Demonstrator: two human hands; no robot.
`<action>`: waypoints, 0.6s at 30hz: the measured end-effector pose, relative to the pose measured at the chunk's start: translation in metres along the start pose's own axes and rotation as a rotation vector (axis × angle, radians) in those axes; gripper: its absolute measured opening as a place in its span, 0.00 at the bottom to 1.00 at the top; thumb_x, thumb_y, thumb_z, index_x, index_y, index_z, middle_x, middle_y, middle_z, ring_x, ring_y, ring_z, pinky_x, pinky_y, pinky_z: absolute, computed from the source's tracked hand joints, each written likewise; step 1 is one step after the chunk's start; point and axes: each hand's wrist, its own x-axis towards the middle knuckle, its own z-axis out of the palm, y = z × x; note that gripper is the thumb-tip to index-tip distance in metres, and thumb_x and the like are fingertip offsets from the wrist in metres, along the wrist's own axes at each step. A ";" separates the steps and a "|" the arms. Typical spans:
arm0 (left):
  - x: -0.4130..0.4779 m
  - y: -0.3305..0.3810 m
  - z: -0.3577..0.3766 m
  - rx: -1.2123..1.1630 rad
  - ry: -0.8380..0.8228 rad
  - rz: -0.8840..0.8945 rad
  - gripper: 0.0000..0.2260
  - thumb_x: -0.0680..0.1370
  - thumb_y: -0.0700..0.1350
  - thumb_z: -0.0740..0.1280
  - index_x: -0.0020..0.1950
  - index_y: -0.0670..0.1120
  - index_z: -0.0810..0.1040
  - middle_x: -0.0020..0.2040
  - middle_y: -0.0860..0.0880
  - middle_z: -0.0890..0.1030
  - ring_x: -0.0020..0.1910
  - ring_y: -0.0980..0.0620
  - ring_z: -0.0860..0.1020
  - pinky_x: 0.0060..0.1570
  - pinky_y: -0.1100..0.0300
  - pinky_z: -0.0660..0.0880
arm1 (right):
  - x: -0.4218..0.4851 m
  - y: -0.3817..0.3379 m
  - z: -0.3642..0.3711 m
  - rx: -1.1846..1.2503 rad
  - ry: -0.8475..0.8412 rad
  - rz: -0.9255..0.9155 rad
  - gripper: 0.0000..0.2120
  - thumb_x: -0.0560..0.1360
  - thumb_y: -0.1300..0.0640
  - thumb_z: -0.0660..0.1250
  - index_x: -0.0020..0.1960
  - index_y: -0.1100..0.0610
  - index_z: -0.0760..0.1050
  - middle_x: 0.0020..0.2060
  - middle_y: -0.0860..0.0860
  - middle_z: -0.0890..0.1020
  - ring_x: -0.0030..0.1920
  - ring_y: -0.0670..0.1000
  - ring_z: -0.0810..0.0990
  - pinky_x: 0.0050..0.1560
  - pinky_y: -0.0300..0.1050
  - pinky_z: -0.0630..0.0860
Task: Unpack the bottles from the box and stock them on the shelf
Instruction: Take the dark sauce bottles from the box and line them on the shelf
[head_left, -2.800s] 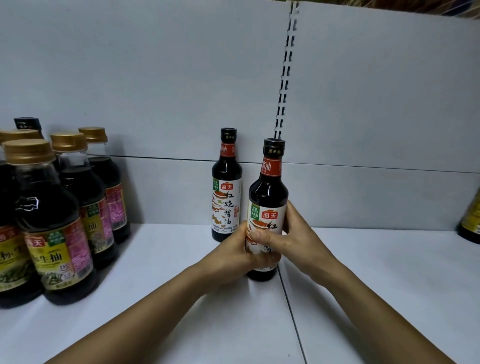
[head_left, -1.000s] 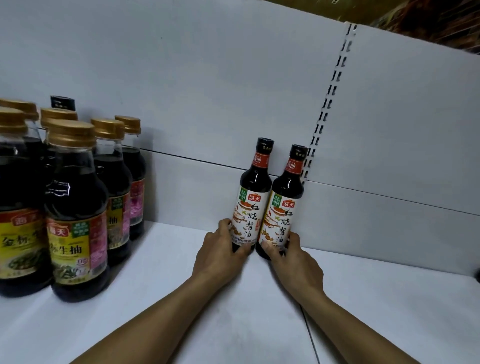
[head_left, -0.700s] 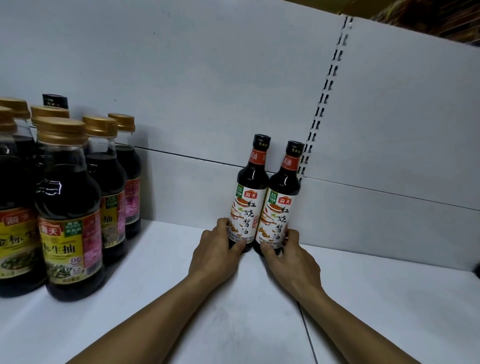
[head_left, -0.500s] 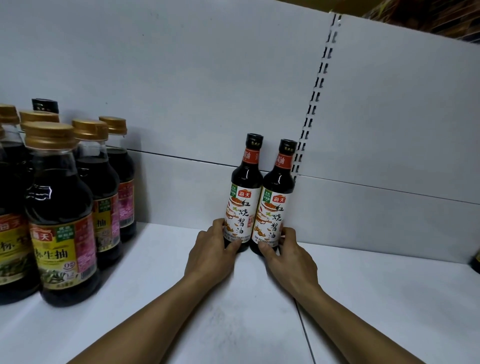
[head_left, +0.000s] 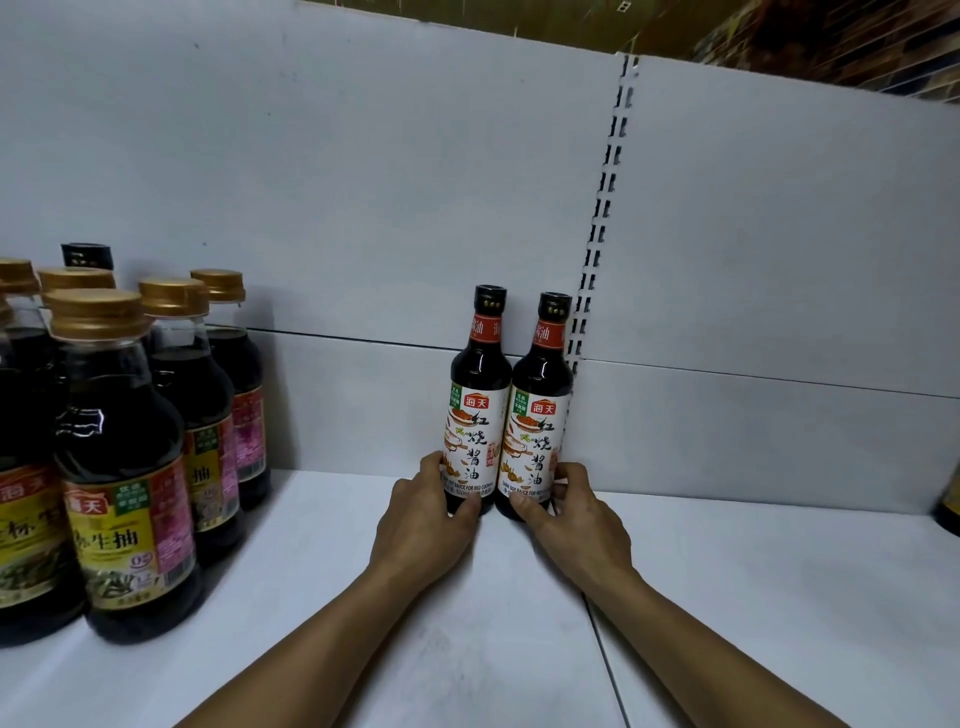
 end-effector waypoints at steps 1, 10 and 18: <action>-0.001 0.001 0.001 0.002 0.013 0.001 0.26 0.78 0.57 0.67 0.72 0.54 0.64 0.67 0.52 0.77 0.64 0.48 0.76 0.59 0.47 0.77 | 0.000 0.001 -0.001 0.040 -0.011 0.018 0.29 0.74 0.32 0.67 0.67 0.47 0.67 0.61 0.44 0.82 0.61 0.53 0.82 0.55 0.48 0.76; -0.007 0.022 -0.014 0.042 0.186 0.114 0.11 0.81 0.56 0.64 0.44 0.51 0.69 0.41 0.54 0.81 0.39 0.50 0.78 0.39 0.53 0.77 | 0.001 0.008 -0.012 0.365 -0.045 0.051 0.25 0.74 0.37 0.72 0.63 0.47 0.67 0.56 0.45 0.81 0.55 0.51 0.83 0.61 0.56 0.79; -0.021 0.038 -0.011 0.129 -0.047 0.422 0.05 0.81 0.53 0.65 0.52 0.54 0.78 0.40 0.57 0.80 0.39 0.54 0.78 0.39 0.60 0.74 | -0.037 0.009 -0.046 0.340 -0.199 0.063 0.24 0.79 0.45 0.70 0.70 0.49 0.66 0.64 0.50 0.74 0.59 0.49 0.79 0.49 0.40 0.75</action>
